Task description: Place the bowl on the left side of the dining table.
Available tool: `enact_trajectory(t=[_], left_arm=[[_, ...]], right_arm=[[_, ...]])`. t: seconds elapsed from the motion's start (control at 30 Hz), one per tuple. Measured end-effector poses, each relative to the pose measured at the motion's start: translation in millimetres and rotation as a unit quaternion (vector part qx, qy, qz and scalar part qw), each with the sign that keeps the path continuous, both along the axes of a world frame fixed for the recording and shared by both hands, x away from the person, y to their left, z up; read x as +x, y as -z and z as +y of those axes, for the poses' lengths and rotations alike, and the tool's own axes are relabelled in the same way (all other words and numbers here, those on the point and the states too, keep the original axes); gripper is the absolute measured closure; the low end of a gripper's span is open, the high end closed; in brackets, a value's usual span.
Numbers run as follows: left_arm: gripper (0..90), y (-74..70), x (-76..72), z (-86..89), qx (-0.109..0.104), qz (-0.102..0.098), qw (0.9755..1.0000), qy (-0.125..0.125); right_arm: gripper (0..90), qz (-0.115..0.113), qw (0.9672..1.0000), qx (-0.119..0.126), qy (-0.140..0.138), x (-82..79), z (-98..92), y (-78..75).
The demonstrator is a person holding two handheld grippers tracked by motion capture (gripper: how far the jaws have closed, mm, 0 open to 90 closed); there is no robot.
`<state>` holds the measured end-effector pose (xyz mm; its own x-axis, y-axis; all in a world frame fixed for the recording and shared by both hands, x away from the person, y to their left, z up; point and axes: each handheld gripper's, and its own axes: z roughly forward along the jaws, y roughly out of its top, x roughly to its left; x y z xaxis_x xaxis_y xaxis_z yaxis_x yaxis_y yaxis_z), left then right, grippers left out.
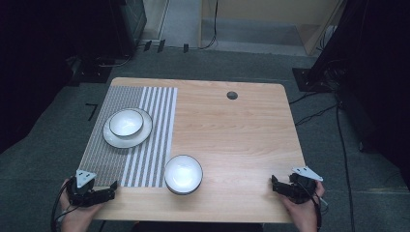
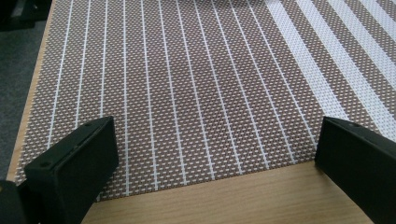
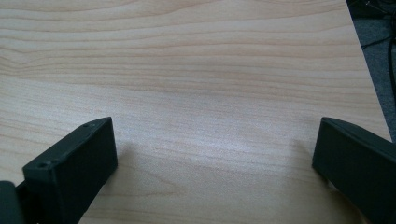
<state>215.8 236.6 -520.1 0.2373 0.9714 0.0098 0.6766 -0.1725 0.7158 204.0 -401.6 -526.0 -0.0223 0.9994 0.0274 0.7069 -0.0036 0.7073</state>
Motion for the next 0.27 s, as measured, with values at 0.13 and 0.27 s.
enact_trajectory(t=[0.13, 0.27], left_arm=[[0.0, 0.6, -0.7, 0.1, -0.001, -0.004, 1.0, 0.0], [0.0, 0.3, -0.7, -0.3, -0.001, -0.002, 1.0, -0.003]], right_arm=[[0.0, 0.0, 1.0, 0.0, 0.0, 0.0, 0.0, 0.0], [0.0, 0.0, 1.0, -0.001, 0.0, -0.1, 0.1, 0.0]])
